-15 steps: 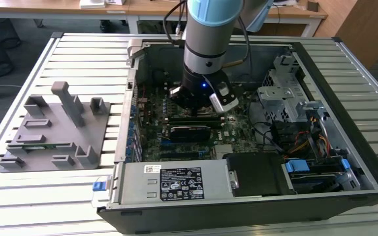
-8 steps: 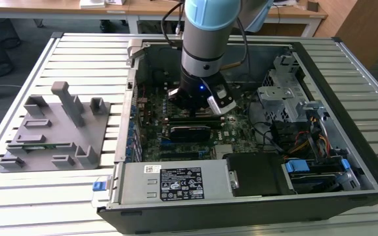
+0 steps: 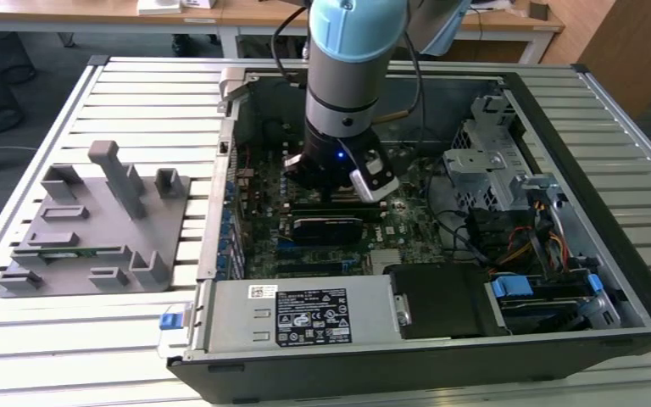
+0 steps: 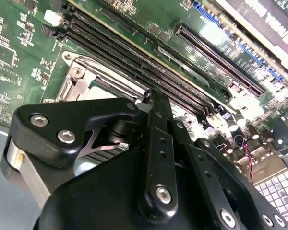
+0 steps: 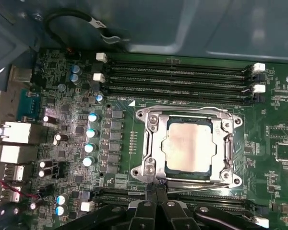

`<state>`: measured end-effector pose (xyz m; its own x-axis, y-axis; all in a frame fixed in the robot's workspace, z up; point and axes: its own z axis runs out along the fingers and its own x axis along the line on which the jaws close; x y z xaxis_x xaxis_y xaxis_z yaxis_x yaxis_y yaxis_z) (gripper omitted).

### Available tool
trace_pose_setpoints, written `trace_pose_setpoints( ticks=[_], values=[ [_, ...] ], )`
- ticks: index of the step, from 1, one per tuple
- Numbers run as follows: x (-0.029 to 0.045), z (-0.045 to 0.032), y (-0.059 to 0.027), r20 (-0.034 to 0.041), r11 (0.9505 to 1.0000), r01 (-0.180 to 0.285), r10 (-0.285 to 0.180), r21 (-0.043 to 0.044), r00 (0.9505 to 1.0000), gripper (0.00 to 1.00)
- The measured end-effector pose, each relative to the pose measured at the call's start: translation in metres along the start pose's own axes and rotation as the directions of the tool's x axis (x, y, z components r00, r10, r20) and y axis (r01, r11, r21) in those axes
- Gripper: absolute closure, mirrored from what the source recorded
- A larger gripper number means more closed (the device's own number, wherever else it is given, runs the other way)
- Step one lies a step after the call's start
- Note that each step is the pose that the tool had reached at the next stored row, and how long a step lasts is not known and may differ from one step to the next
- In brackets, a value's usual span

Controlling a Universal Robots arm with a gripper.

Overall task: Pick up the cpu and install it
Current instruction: 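Install the second cpu locking lever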

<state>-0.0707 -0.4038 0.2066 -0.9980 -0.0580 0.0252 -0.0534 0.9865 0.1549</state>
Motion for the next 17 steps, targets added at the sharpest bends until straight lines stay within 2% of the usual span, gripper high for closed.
trace_pose_setpoints(
  ticks=[3, 7, 10, 17],
  values=[
    [0.0007, 0.0005, -0.0031, 0.0006, 0.9999, 0.0, 0.0, -0.0104, 1.0, 0.89],
    [0.003, 0.0006, -0.0088, 0.002, 0.9993, 0.001, -0.001, -0.0374, 1.0, 0.89],
    [0.0037, 0.0009, -0.0103, 0.0024, 0.9991, 0.001, -0.001, -0.0426, 1.0, 0.89],
    [0.0112, 0.0026, -0.0127, 0.0029, 0.9986, 0.002, -0.002, -0.0532, 1.0, 0.89]
  ],
)
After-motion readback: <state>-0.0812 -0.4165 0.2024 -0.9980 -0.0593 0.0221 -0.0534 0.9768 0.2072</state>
